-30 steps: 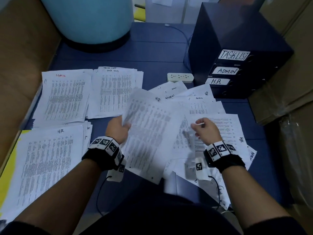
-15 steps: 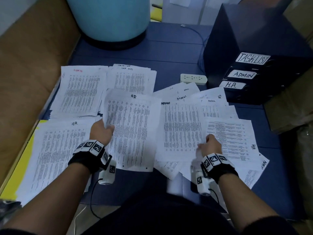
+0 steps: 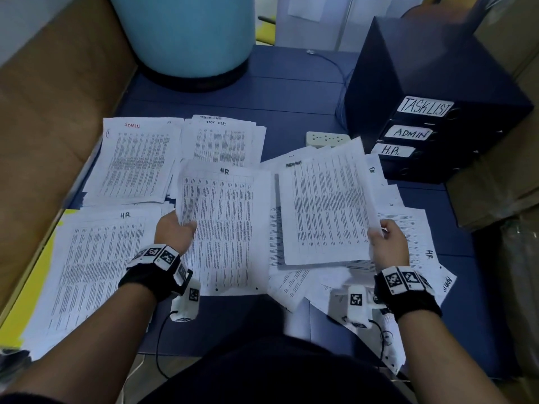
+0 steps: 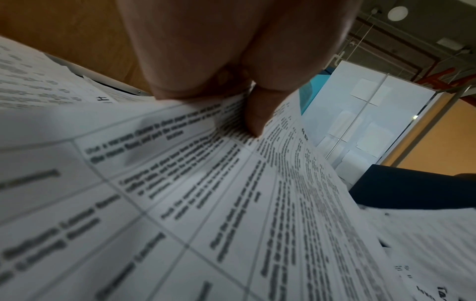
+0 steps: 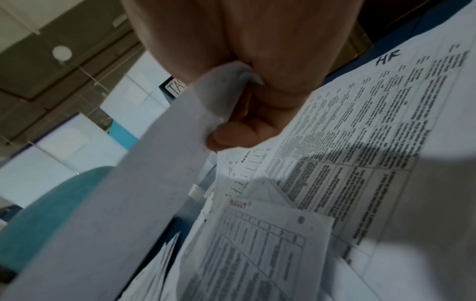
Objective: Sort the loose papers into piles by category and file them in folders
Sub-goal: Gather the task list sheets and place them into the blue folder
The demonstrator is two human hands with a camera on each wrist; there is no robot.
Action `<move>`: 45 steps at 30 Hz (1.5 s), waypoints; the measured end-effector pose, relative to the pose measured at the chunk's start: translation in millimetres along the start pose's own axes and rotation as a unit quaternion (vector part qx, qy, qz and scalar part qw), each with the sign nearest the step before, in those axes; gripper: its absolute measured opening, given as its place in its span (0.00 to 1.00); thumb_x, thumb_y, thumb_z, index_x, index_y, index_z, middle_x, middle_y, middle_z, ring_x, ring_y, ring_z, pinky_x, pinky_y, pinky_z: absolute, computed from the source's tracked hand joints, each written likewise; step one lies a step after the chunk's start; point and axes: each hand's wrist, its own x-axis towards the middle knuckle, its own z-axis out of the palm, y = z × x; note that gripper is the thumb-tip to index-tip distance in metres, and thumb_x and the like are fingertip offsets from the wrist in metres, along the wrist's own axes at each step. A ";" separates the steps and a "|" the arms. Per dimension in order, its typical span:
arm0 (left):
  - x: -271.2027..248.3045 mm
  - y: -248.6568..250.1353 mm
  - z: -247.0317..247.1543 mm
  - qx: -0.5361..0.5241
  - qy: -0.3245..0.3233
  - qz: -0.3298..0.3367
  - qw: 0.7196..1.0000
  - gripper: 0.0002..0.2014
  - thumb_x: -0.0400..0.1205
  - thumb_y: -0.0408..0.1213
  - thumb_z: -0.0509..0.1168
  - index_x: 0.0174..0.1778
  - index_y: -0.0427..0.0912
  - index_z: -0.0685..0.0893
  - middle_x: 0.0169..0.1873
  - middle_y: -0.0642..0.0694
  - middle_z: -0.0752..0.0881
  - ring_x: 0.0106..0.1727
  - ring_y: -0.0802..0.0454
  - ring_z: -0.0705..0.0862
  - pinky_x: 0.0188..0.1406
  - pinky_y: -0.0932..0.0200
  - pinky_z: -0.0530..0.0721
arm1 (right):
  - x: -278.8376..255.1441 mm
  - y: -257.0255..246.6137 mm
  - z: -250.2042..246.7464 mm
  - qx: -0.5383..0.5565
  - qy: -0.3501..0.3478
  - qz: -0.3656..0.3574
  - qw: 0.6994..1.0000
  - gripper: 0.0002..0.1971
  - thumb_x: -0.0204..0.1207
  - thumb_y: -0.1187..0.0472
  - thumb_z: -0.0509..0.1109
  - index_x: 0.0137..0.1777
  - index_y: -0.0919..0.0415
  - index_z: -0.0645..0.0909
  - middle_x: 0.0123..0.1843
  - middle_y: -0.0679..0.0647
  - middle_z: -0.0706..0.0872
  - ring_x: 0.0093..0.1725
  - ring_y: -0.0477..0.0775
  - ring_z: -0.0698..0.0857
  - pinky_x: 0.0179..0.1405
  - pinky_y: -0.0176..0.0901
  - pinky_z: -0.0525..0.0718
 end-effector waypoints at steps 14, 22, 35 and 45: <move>-11.7 5.2 6.9 -0.135 -0.046 0.003 0.990 0.08 0.77 0.34 0.64 0.50 0.43 0.84 0.49 0.44 0.88 0.51 0.41 0.86 0.54 0.47 0.85 | -51.9 -24.1 83.1 0.076 -0.270 0.042 0.959 0.05 0.82 0.65 0.66 0.51 0.53 0.79 0.51 0.54 0.90 0.47 0.52 0.90 0.49 0.53 0.88; 6.4 -70.8 -59.3 -0.037 0.034 -0.029 0.998 0.23 0.79 0.31 0.68 0.70 0.34 0.73 0.62 0.38 0.82 0.59 0.40 0.82 0.58 0.49 0.80 | -47.0 -32.6 118.7 0.000 -0.234 0.026 0.972 0.07 0.80 0.62 0.67 0.44 0.49 0.76 0.45 0.57 0.88 0.43 0.59 0.86 0.48 0.51 0.82; 56.0 -187.2 -165.7 0.083 0.075 -0.148 0.983 0.19 0.75 0.28 0.65 0.62 0.37 0.74 0.47 0.35 0.83 0.43 0.36 0.80 0.40 0.46 0.78 | -85.7 -75.6 165.0 0.010 -0.205 -0.022 0.978 0.03 0.83 0.68 0.63 0.54 0.64 0.75 0.40 0.60 0.85 0.34 0.55 0.82 0.28 0.33 0.80; 41.5 -84.9 -105.9 -0.174 -0.148 0.035 0.973 0.32 0.83 0.42 0.66 0.80 0.51 0.58 0.58 0.45 0.84 0.51 0.48 0.85 0.46 0.52 0.84 | -103.5 -92.8 182.2 0.103 -0.203 0.035 0.973 0.07 0.83 0.71 0.63 0.47 0.59 0.76 0.44 0.66 0.85 0.42 0.59 0.82 0.46 0.53 0.80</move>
